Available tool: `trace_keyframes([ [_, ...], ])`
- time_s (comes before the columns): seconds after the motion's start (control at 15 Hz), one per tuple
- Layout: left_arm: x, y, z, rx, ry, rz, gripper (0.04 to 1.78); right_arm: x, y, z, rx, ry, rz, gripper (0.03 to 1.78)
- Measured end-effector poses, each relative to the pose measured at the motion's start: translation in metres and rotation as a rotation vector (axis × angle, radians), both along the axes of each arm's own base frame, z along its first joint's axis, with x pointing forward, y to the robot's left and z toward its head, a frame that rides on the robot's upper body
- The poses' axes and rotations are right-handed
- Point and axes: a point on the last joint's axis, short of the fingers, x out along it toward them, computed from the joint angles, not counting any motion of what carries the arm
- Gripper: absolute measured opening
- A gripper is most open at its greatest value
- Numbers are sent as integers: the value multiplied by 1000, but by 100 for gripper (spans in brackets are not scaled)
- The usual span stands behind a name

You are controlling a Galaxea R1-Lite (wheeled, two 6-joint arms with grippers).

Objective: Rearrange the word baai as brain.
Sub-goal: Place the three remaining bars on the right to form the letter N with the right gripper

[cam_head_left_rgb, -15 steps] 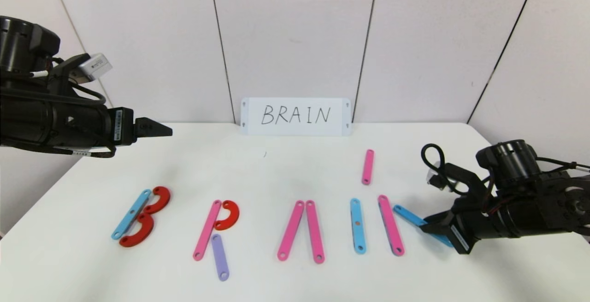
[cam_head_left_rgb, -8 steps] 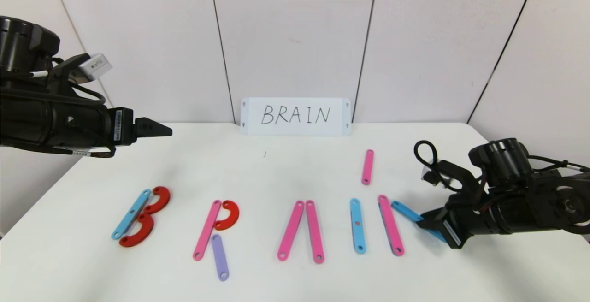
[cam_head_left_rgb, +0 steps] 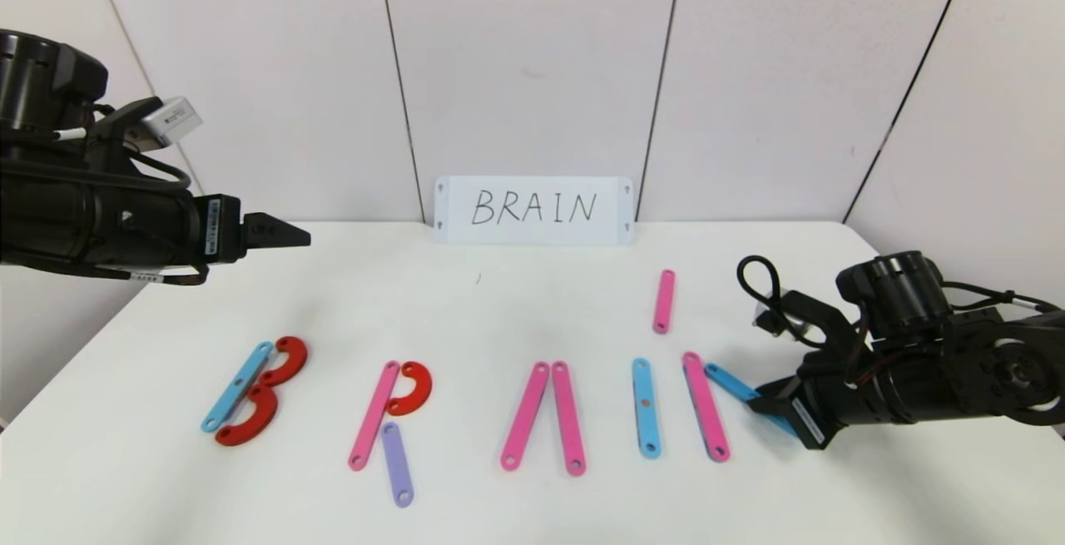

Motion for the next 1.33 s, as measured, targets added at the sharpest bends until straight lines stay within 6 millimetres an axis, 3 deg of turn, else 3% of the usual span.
trace_keyframes([
  [0.93, 0, 0, 0, -1, -1, 0, 173, 3, 6, -3, -13, 6, -5, 31],
  [1.13, 0, 0, 0, 0, -1, 0, 173, 3, 6, -3, -13, 5, -6, 55],
  [1.33, 0, 0, 0, -1, 0, 0, 173, 4, 5, -2, -36, -3, -23, 104],
])
